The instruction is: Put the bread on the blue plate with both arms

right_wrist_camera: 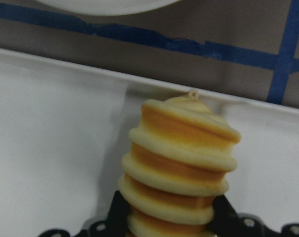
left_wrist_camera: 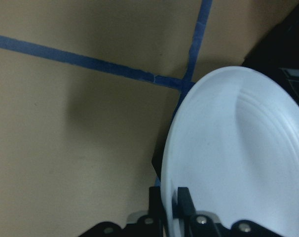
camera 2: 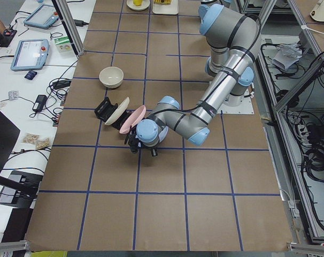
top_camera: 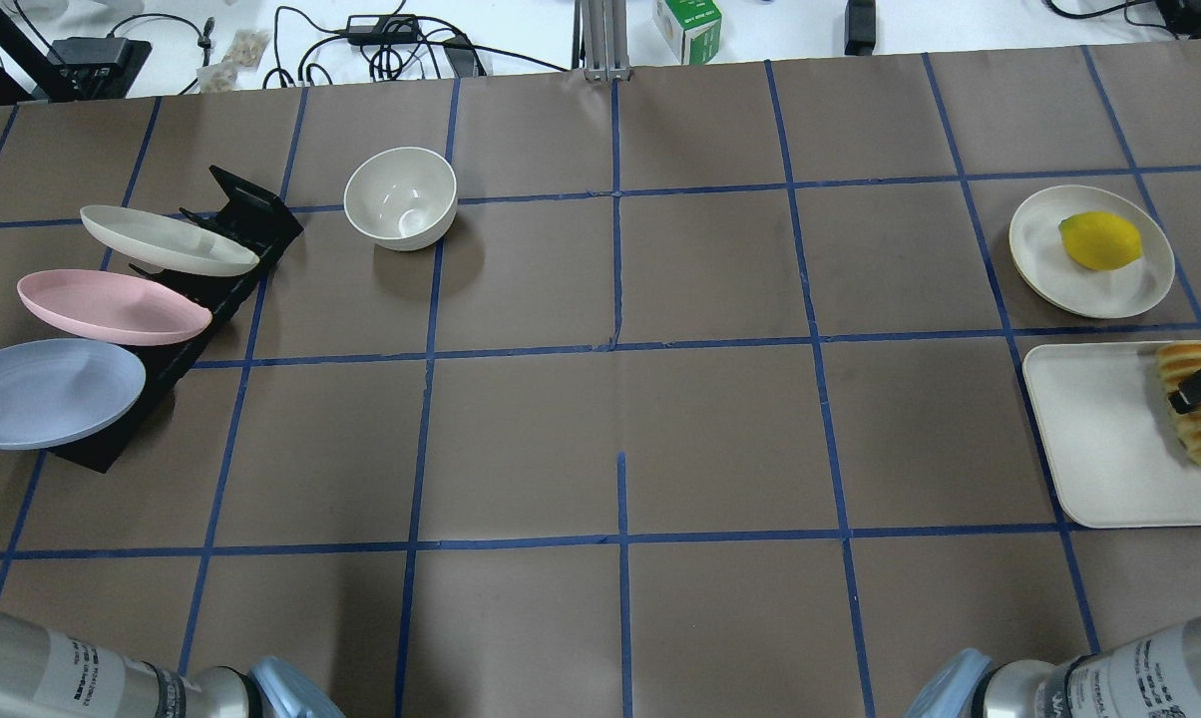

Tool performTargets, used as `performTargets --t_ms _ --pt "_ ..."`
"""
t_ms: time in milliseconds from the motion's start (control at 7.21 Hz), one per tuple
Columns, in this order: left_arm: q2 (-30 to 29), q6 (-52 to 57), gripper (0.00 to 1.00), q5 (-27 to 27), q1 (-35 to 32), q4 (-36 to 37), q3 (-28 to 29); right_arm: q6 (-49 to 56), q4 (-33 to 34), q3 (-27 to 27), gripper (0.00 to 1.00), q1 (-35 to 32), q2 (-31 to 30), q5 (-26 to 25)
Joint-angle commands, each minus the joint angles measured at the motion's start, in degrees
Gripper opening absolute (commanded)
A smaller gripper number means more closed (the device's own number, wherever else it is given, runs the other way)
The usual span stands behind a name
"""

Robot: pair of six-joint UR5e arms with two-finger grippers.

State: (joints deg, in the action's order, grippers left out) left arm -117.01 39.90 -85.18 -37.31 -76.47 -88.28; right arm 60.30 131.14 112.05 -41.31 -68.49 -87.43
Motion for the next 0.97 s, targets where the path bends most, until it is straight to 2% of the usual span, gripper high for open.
performTargets --t_ms 0,277,416,832 --pt "0.73 0.0 0.0 -0.43 -0.21 -0.52 1.43 -0.01 0.0 -0.07 0.52 0.0 -0.06 0.07" --pt "1.87 0.0 0.0 -0.34 -0.83 -2.44 4.59 -0.09 -1.23 -0.16 0.34 -0.53 -0.84 0.07" --pt "2.66 0.0 0.0 -0.43 -0.92 -5.07 6.26 -0.09 -1.23 -0.16 0.19 -0.7 -1.29 0.07" --pt "6.69 0.0 0.0 -6.82 -0.83 -12.8 8.82 -0.27 -1.76 -0.16 0.11 -1.23 -2.25 0.07"
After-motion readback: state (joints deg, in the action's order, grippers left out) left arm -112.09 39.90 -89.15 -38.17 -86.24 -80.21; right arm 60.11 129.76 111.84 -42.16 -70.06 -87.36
